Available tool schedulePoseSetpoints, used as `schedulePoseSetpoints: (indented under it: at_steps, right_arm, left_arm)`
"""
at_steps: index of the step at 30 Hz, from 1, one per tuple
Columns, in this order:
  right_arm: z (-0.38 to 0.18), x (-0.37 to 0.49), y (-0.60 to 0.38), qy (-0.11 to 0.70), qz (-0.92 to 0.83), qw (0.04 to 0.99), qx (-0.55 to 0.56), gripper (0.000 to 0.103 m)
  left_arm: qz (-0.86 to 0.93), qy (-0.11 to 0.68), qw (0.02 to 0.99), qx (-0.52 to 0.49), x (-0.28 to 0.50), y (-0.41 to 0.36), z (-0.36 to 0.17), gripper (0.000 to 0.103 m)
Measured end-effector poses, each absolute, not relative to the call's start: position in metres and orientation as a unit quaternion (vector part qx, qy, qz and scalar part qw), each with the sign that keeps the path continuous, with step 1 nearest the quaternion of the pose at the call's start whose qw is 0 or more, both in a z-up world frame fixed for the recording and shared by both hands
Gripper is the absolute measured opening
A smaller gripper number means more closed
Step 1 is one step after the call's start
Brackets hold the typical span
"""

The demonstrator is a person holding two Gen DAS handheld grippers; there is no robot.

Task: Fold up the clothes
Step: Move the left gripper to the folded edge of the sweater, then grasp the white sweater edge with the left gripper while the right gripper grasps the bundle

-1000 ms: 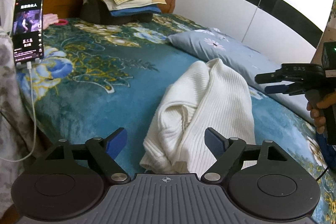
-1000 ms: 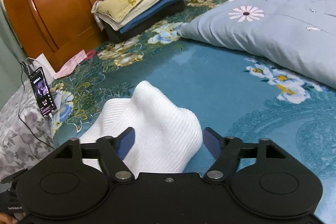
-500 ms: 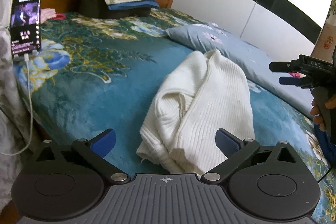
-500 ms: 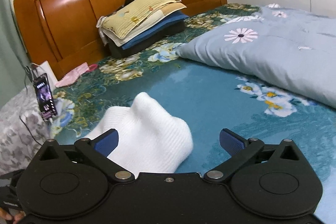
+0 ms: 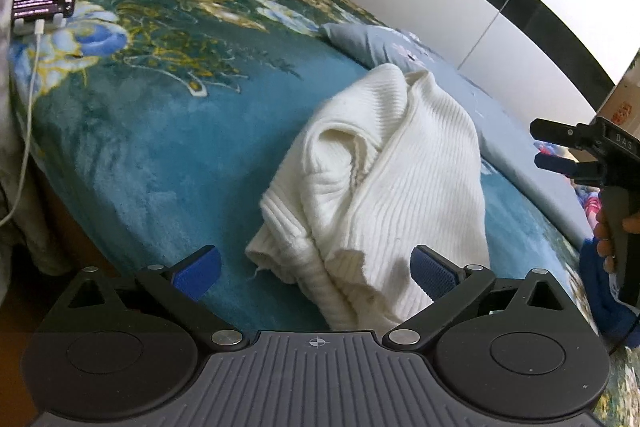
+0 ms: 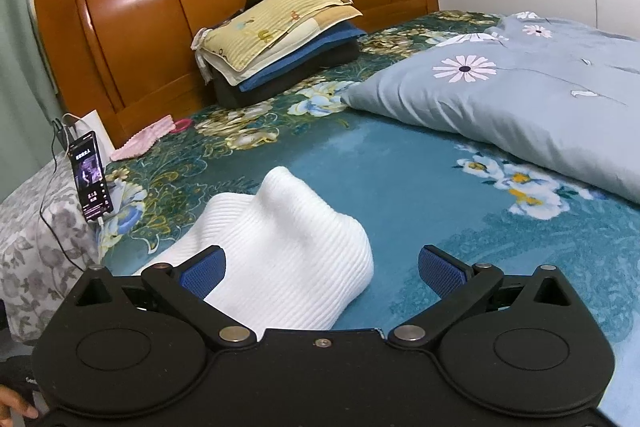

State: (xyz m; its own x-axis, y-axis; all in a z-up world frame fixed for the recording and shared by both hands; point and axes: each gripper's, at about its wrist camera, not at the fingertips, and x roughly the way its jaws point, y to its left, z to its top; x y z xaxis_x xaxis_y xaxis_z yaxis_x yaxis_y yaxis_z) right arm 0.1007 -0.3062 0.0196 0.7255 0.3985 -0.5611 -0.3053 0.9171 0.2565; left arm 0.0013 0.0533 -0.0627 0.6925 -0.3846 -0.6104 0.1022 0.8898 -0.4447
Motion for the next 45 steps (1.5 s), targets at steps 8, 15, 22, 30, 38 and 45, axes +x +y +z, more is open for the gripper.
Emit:
schedulePoseSetpoints:
  at_steps: [8, 15, 22, 30, 38, 45]
  right_arm:
    - [0.013, 0.105, -0.308, 0.320, 0.184, 0.925, 0.092, 0.102]
    - [0.007, 0.106, -0.310, 0.322, 0.181, 0.924, 0.099, 0.102]
    - [0.000, 0.111, -0.320, 0.327, 0.172, 0.921, 0.123, 0.102]
    - [-0.010, 0.121, -0.328, 0.332, 0.166, 0.918, 0.143, 0.102]
    - [-0.014, 0.156, -0.327, 0.336, 0.214, 0.904, 0.156, 0.102]
    - [-0.024, 0.200, -0.316, 0.357, 0.278, 0.882, 0.131, 0.102]
  left_arm:
    - [-0.157, 0.371, 0.891, -0.209, 0.007, 0.044, -0.060, 0.098]
    - [-0.151, 0.372, 0.883, -0.242, 0.010, 0.042, -0.062, 0.085]
    - [-0.151, 0.381, 0.871, -0.271, 0.015, 0.044, -0.062, 0.062]
    - [-0.157, 0.381, 0.871, -0.267, 0.020, 0.039, -0.065, 0.040]
    - [-0.166, 0.387, 0.882, -0.212, 0.023, 0.032, -0.062, 0.038]
    - [-0.171, 0.395, 0.885, -0.176, 0.025, 0.026, -0.057, 0.040]
